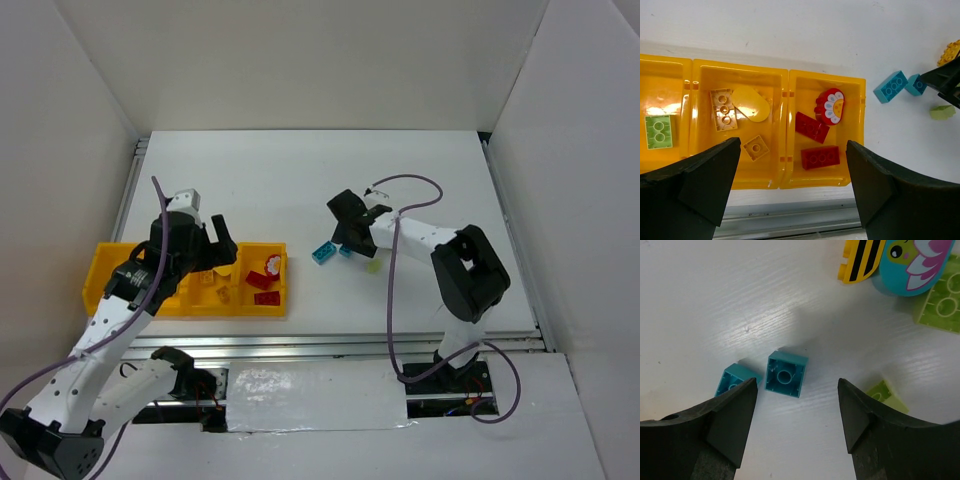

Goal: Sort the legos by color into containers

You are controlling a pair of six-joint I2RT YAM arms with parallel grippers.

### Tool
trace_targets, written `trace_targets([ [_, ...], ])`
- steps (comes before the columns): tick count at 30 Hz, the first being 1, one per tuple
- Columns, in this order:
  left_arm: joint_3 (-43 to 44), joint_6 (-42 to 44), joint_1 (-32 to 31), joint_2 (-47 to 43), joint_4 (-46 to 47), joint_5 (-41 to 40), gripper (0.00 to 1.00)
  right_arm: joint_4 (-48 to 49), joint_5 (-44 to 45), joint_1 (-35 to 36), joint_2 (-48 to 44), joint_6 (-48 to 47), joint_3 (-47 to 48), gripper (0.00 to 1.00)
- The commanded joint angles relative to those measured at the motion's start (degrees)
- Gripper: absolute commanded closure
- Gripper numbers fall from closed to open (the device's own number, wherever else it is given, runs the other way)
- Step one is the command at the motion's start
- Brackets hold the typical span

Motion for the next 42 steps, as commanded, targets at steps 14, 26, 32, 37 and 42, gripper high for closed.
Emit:
trace_targets([
  [14, 0.20, -0.16, -2.71, 0.75, 0.38, -0.97, 0.01, 5.37, -2.56, -1.38, 6.98, 0.80, 1.36, 0.45],
  [26, -0.85, -0.94, -2.97, 1.63, 3.72, 9.65, 0.00, 15.53, -6.95, 4.57, -6.18, -15.16, -5.84, 1.00],
  [32, -2.52, -11.66, -2.98, 3.30, 10.48, 25.55, 0.00, 24.62, -30.74, 14.78, -22.71, -40.84, -15.33, 1.00],
  [37, -8.92, -24.66, -3.24, 4.00, 24.43, 42.23, 0.01, 26.01, -42.63, 21.38, -32.99, -48.15, -18.59, 1.00],
  [42, -15.26, -32.84, -5.34, 1.81, 33.52, 47.72, 0.06, 24.89, -45.98, 23.05, -37.22, -50.17, -17.20, 1.00],
])
